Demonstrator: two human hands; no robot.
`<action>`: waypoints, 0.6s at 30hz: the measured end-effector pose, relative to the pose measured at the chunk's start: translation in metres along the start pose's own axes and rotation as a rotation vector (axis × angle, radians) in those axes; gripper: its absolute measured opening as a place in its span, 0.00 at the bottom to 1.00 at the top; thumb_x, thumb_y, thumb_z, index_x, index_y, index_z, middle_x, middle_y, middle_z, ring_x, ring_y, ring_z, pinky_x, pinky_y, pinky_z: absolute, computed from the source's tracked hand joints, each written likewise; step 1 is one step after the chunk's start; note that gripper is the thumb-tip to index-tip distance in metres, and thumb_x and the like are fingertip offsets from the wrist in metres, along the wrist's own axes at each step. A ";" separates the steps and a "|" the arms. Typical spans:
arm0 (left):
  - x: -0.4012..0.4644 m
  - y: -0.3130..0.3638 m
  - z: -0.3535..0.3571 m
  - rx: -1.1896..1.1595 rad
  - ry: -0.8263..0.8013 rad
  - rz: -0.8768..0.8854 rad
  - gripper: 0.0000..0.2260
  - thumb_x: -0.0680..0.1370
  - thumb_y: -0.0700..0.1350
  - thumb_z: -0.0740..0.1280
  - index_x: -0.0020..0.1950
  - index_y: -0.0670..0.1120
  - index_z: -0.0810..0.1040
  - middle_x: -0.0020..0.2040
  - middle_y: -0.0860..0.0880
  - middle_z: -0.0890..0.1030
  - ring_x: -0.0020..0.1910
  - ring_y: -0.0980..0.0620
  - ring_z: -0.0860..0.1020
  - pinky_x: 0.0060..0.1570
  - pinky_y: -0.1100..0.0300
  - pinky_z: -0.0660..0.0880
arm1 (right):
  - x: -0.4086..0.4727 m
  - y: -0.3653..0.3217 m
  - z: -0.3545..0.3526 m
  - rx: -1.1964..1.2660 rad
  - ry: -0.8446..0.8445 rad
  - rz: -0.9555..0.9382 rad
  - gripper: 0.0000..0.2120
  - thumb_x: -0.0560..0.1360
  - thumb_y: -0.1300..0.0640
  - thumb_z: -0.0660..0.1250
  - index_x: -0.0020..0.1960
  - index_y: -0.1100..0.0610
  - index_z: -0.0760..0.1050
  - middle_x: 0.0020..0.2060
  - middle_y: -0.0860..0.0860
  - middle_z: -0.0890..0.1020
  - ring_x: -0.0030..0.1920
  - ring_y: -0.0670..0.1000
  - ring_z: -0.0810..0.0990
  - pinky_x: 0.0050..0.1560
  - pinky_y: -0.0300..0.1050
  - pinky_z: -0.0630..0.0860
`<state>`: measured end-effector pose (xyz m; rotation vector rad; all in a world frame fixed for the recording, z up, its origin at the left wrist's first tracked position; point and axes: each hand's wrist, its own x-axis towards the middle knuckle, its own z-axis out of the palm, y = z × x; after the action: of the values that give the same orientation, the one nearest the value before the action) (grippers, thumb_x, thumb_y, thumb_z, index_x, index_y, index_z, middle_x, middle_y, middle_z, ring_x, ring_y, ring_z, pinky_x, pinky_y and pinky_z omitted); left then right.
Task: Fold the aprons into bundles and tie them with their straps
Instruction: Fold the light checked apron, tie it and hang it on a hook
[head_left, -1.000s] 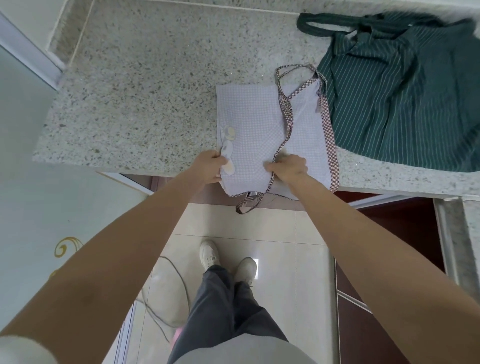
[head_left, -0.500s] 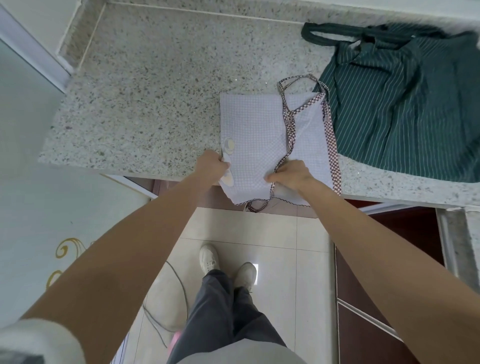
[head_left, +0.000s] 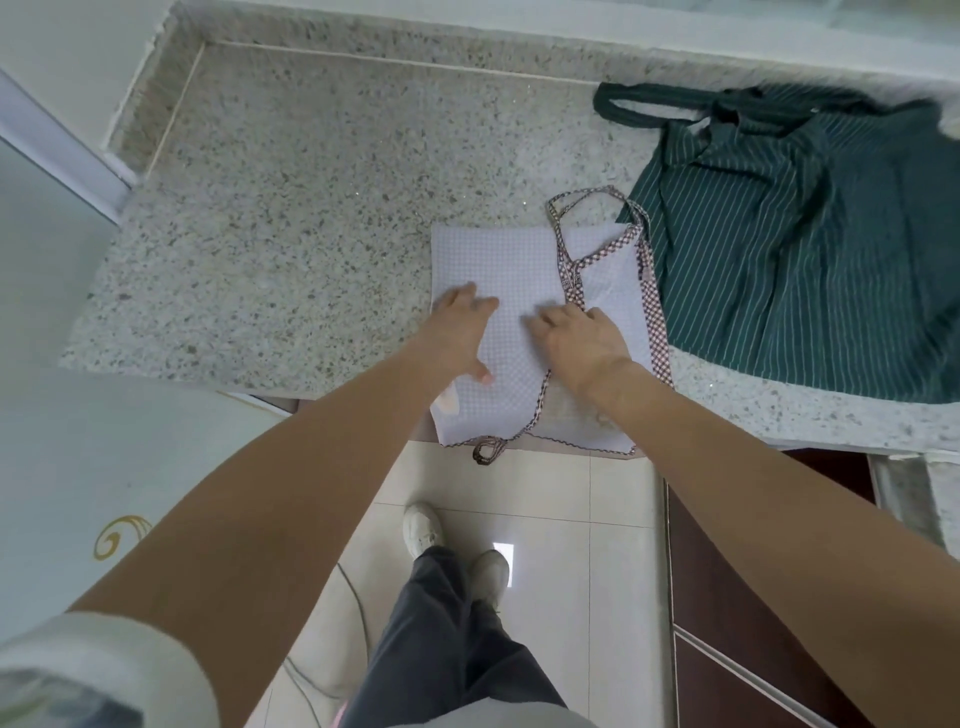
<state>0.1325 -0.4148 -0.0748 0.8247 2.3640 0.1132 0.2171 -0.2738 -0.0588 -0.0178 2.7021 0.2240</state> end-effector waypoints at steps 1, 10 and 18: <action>0.001 0.000 -0.001 -0.014 -0.001 -0.004 0.48 0.65 0.48 0.78 0.77 0.47 0.52 0.77 0.42 0.49 0.76 0.41 0.47 0.72 0.46 0.54 | 0.002 0.002 -0.004 -0.054 -0.025 0.055 0.32 0.76 0.63 0.60 0.77 0.56 0.50 0.75 0.56 0.58 0.73 0.55 0.58 0.71 0.51 0.59; 0.013 0.033 -0.015 0.283 -0.075 -0.107 0.53 0.62 0.43 0.80 0.76 0.54 0.48 0.72 0.34 0.51 0.70 0.31 0.59 0.59 0.43 0.72 | -0.026 0.065 0.003 0.266 -0.265 0.708 0.21 0.80 0.61 0.53 0.72 0.65 0.60 0.61 0.58 0.75 0.58 0.56 0.76 0.47 0.46 0.70; 0.021 0.039 -0.023 0.375 -0.113 -0.132 0.59 0.59 0.49 0.82 0.76 0.57 0.42 0.72 0.33 0.49 0.69 0.31 0.58 0.56 0.44 0.76 | -0.017 0.065 0.004 0.468 0.016 0.291 0.22 0.78 0.64 0.58 0.71 0.60 0.61 0.69 0.56 0.62 0.66 0.56 0.68 0.62 0.51 0.73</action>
<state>0.1266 -0.3685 -0.0572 0.8165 2.3558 -0.4318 0.2316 -0.2093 -0.0453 0.5135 2.6963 -0.3277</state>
